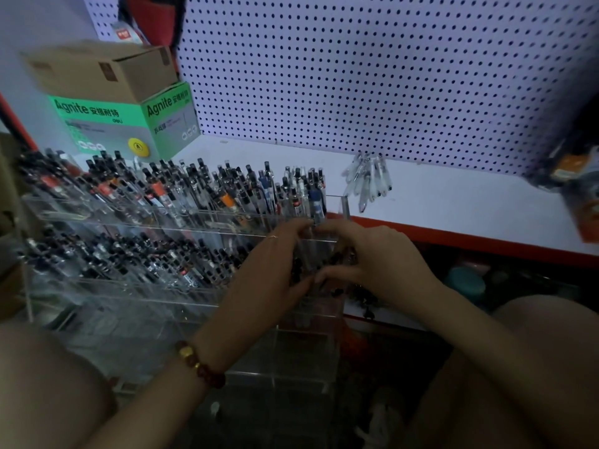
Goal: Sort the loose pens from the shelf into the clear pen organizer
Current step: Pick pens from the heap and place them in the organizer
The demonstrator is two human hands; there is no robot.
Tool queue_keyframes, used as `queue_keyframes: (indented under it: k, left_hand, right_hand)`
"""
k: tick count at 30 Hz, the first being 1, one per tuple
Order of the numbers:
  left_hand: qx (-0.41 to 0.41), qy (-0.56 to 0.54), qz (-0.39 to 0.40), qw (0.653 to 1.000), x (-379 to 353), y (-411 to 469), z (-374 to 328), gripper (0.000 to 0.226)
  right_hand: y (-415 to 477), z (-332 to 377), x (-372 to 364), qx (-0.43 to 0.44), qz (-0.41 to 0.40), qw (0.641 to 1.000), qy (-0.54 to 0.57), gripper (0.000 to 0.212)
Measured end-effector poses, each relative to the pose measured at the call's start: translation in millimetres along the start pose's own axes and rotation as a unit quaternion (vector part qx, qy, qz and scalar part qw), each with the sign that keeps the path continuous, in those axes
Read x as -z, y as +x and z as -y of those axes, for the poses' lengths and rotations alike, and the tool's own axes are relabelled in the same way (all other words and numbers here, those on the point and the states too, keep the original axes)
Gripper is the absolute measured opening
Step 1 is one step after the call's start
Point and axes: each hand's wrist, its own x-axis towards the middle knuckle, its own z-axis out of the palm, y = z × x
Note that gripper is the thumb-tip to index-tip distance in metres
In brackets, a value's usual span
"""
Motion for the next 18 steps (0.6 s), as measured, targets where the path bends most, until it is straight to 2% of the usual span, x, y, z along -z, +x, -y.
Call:
queue_keyframes:
  k: [4, 7, 10, 13, 15, 18]
  left_hand:
    - [-0.043, -0.002, 0.004, 0.999, -6.1, -0.7, 2.0, 0.061]
    - [-0.041, -0.016, 0.020, 0.999, -6.9, -0.1, 3.5, 0.053]
    - [-0.075, -0.019, 0.035, 0.996, -7.0, 0.1, 2.2, 0.043]
    - [-0.067, -0.052, 0.007, 0.996, -7.9, 0.0, 1.8, 0.026]
    - [-0.057, -0.045, -0.017, 0.997, -9.1, 0.6, 3.4, 0.016]
    - [-0.028, -0.037, -0.040, 0.998, -8.3, 1.1, 7.6, 0.021]
  right_hand:
    - [-0.1, -0.9, 1.3, -0.004, -0.004, 1.000, -0.003, 0.060]
    - [-1.7, 1.0, -7.6, -0.029, -0.037, 0.997, 0.061, 0.045]
    - [-4.4, 1.8, -14.2, 0.005, -0.080, 0.994, 0.072, 0.043]
    - [-4.2, -0.5, -7.1, 0.028, -0.061, 0.994, 0.086, 0.042]
    - [-5.6, -2.8, -1.1, 0.057, -0.047, 0.996, 0.056, 0.037]
    - [-10.3, -2.6, 6.1, 0.120, -0.021, 0.991, -0.059, 0.034]
